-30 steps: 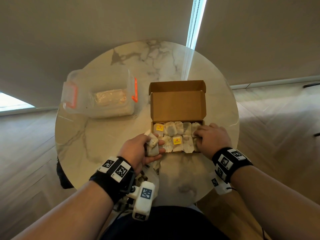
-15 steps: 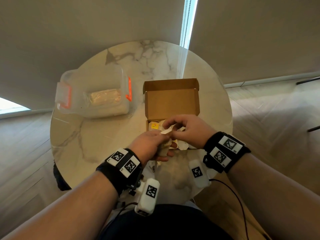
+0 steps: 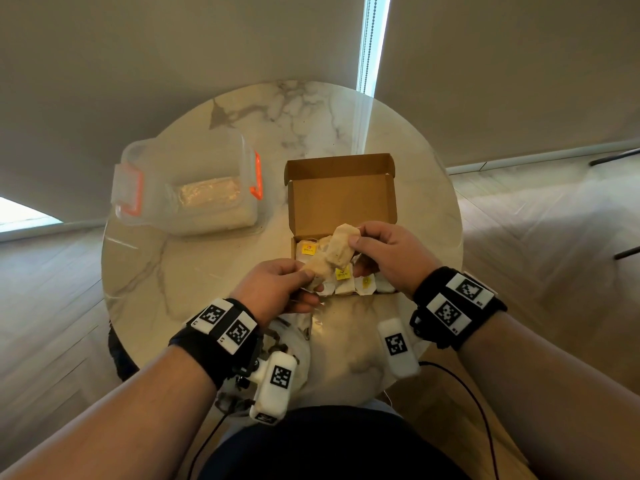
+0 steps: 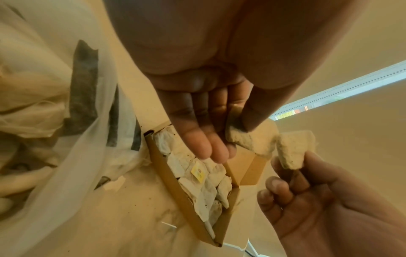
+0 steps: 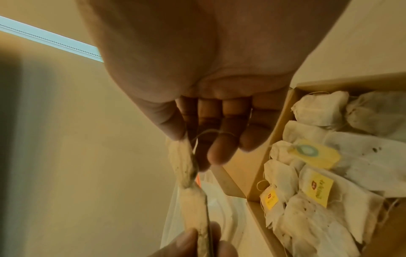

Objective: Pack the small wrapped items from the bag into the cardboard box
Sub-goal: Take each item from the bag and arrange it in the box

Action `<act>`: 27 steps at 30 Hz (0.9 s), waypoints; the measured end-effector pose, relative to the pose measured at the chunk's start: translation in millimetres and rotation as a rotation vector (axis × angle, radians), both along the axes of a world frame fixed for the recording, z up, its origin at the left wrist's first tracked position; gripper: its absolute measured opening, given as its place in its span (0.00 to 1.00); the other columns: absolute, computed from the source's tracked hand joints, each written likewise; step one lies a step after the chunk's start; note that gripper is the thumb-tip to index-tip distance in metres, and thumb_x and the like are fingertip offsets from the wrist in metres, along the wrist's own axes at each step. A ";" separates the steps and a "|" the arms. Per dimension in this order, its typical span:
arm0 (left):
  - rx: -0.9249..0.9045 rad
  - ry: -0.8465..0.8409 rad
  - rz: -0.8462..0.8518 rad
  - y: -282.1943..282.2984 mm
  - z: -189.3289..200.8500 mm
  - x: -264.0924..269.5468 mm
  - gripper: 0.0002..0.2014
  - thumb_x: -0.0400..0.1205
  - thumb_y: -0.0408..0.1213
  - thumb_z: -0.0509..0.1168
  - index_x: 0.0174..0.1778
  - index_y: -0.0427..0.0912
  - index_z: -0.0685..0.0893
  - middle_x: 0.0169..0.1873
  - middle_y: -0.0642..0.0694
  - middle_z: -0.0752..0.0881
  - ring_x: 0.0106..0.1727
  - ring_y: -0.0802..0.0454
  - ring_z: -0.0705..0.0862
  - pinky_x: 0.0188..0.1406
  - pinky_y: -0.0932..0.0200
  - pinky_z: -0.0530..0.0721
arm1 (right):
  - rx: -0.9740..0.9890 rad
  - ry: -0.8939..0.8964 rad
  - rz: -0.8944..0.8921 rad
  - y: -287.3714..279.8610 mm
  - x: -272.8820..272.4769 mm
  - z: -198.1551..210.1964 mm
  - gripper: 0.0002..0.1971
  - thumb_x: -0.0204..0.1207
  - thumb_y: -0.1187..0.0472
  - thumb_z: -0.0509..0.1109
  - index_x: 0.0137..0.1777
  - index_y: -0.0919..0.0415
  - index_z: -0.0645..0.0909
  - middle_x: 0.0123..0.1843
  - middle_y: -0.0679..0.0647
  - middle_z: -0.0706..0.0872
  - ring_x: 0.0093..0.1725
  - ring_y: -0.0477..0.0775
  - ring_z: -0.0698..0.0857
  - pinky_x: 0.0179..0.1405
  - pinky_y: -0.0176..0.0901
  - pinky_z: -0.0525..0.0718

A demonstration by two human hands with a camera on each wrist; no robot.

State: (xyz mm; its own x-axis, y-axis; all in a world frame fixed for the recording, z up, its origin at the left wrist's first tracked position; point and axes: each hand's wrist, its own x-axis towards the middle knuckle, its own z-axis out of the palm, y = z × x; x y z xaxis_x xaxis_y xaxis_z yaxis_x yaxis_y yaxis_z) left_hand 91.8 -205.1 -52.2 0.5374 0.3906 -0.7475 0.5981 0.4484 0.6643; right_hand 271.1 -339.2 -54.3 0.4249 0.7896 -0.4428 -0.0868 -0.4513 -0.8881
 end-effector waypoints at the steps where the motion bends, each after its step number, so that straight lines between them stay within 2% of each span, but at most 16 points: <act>1: -0.008 -0.003 0.032 1.0 0.8 -1.7 0.09 0.91 0.30 0.64 0.59 0.31 0.88 0.46 0.36 0.94 0.35 0.51 0.92 0.33 0.61 0.92 | 0.003 -0.013 -0.017 -0.8 0.2 0.7 0.10 0.90 0.58 0.67 0.54 0.61 0.89 0.44 0.51 0.93 0.41 0.57 0.89 0.58 0.66 0.89; 3: -0.023 -0.003 0.135 2.8 2.1 -2.8 0.09 0.91 0.31 0.62 0.59 0.32 0.87 0.46 0.34 0.93 0.37 0.49 0.92 0.34 0.60 0.93 | 0.000 -0.021 -0.036 -3.5 0.7 3.4 0.11 0.89 0.59 0.66 0.52 0.62 0.89 0.43 0.55 0.93 0.43 0.60 0.89 0.60 0.64 0.88; 5: -0.069 -0.030 0.278 4.3 4.9 -0.6 0.08 0.92 0.32 0.62 0.60 0.33 0.85 0.47 0.33 0.94 0.42 0.45 0.94 0.37 0.57 0.94 | -0.011 0.000 -0.012 -5.9 -0.2 6.2 0.11 0.89 0.60 0.66 0.51 0.64 0.89 0.47 0.63 0.92 0.47 0.64 0.90 0.62 0.63 0.88; 8: -0.142 -0.119 0.371 2.0 11.6 11.1 0.07 0.91 0.30 0.62 0.59 0.31 0.82 0.46 0.32 0.94 0.45 0.43 0.95 0.41 0.55 0.95 | -0.012 0.031 0.048 -5.7 -5.4 11.4 0.12 0.88 0.62 0.67 0.52 0.69 0.88 0.49 0.68 0.91 0.45 0.59 0.89 0.60 0.64 0.88; 10: -0.180 -0.182 0.407 -1.2 16.8 20.6 0.08 0.90 0.29 0.60 0.60 0.29 0.81 0.43 0.32 0.94 0.42 0.43 0.95 0.39 0.54 0.95 | 0.001 0.034 0.018 -4.5 -8.0 13.5 0.11 0.87 0.59 0.68 0.49 0.65 0.89 0.48 0.67 0.91 0.46 0.59 0.89 0.59 0.65 0.88; 13: -0.238 -0.213 0.512 1.6 19.5 25.1 0.12 0.90 0.30 0.58 0.63 0.26 0.81 0.43 0.32 0.94 0.39 0.44 0.95 0.38 0.54 0.95 | 0.010 -0.005 -0.111 -6.3 -6.4 9.7 0.11 0.79 0.50 0.70 0.43 0.54 0.90 0.51 0.67 0.91 0.55 0.68 0.90 0.66 0.73 0.86; 15: -0.276 -0.216 0.595 8.1 17.7 19.9 0.15 0.89 0.32 0.57 0.65 0.26 0.81 0.45 0.32 0.94 0.38 0.44 0.94 0.36 0.54 0.94 | 0.050 0.054 -0.238 -10.4 -3.4 9.2 0.10 0.81 0.56 0.68 0.42 0.54 0.90 0.55 0.62 0.93 0.60 0.67 0.91 0.69 0.69 0.86; 18: -0.311 -0.222 0.688 17.3 12.1 9.3 0.18 0.89 0.33 0.56 0.69 0.25 0.80 0.47 0.32 0.94 0.38 0.45 0.94 0.36 0.54 0.94 | 0.148 0.197 -0.366 -18.0 2.2 12.2 0.11 0.88 0.67 0.61 0.48 0.64 0.85 0.58 0.64 0.93 0.62 0.64 0.91 0.68 0.62 0.88; 21: -0.301 -0.232 0.722 18.8 9.3 5.5 0.19 0.88 0.30 0.53 0.68 0.25 0.82 0.44 0.34 0.94 0.36 0.46 0.93 0.37 0.54 0.95 | 0.196 0.296 -0.391 -21.8 2.4 17.2 0.13 0.90 0.68 0.56 0.52 0.65 0.82 0.52 0.67 0.94 0.55 0.65 0.93 0.62 0.62 0.90; 23: -0.277 -0.241 0.705 16.5 7.9 7.1 0.19 0.87 0.29 0.53 0.70 0.26 0.82 0.45 0.35 0.94 0.36 0.46 0.93 0.38 0.52 0.95 | 0.191 0.339 -0.401 -21.2 0.4 18.5 0.11 0.90 0.67 0.56 0.54 0.65 0.81 0.46 0.64 0.94 0.50 0.64 0.93 0.57 0.62 0.92; 25: -0.257 -0.261 0.643 12.2 8.5 11.2 0.20 0.87 0.28 0.54 0.72 0.26 0.80 0.49 0.35 0.94 0.39 0.46 0.93 0.40 0.51 0.94 | 0.138 0.323 -0.366 -19.3 -2.5 18.9 0.10 0.91 0.65 0.58 0.55 0.64 0.81 0.42 0.59 0.94 0.46 0.61 0.94 0.53 0.59 0.93; 27: -0.218 -0.283 0.531 5.1 12.4 17.3 0.19 0.87 0.29 0.57 0.73 0.29 0.80 0.50 0.36 0.93 0.43 0.46 0.93 0.43 0.51 0.94 | 0.071 0.279 -0.271 -15.1 -6.7 18.3 0.09 0.91 0.63 0.61 0.56 0.64 0.83 0.43 0.59 0.93 0.45 0.59 0.94 0.53 0.59 0.92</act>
State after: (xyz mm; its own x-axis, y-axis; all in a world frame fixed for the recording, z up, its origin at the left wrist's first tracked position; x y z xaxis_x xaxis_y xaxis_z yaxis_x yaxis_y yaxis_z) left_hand 109.1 -200.0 -39.8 0.5009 0.5128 -0.6972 0.0718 0.7782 0.6239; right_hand 264.3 -354.3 -36.0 0.4931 0.6981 -0.5192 -0.4364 -0.3178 -0.8418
